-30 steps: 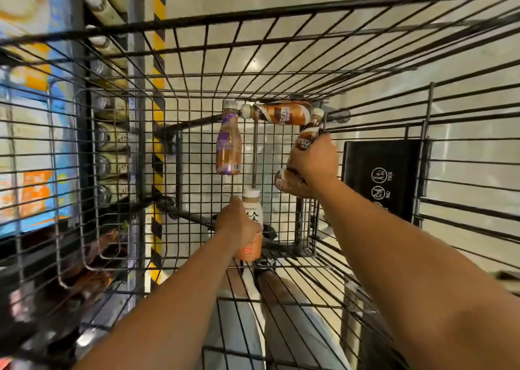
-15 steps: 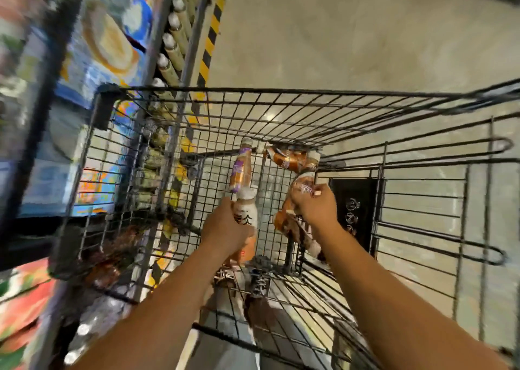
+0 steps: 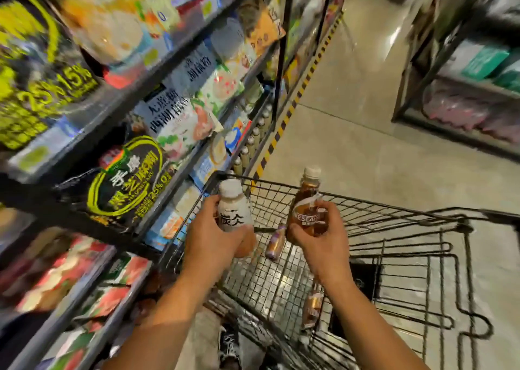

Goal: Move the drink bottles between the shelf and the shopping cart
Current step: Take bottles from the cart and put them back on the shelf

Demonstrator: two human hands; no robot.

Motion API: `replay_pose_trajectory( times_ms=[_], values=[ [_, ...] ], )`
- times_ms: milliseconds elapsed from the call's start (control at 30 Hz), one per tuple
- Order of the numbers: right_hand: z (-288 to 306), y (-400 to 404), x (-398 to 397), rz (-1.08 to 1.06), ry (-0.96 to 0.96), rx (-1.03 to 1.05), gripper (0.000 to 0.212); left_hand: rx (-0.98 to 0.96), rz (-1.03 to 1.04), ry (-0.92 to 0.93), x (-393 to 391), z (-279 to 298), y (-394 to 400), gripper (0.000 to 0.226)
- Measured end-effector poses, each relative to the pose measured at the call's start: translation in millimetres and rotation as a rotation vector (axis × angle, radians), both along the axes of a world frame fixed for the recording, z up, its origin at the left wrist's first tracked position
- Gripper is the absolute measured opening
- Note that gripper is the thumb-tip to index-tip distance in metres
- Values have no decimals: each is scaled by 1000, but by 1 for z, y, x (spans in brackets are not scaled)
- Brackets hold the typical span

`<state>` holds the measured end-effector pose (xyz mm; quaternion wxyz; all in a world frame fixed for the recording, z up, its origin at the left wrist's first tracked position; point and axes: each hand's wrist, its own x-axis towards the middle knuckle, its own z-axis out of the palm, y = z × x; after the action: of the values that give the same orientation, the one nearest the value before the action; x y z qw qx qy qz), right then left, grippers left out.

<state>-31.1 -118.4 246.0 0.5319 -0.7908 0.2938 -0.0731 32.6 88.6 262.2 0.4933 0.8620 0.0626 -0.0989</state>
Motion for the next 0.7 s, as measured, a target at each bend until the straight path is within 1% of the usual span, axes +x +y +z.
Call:
replay_pose_trajectory(
  times_ms=[100,200,300,400,533,700],
  values=[
    [54,21,3,78,-110,-32,55,-26,87,-151,-6,60,24,66],
    [105,46,2,143,-211,-51,56,-29,133,-249,-21,119,49,59],
    [149,71,2,207,-307,-44,55,-56,207,-375,-41,172,76,64],
    [188,99,2,293,-414,-25,54,-55,273,-492,-59,215,106,69],
    [233,139,0,373,-541,-31,59,-32,340,-626,-87,268,145,67],
    [277,194,-14,483,-658,1,62,-12,415,-695,-123,312,194,68]
  ],
)
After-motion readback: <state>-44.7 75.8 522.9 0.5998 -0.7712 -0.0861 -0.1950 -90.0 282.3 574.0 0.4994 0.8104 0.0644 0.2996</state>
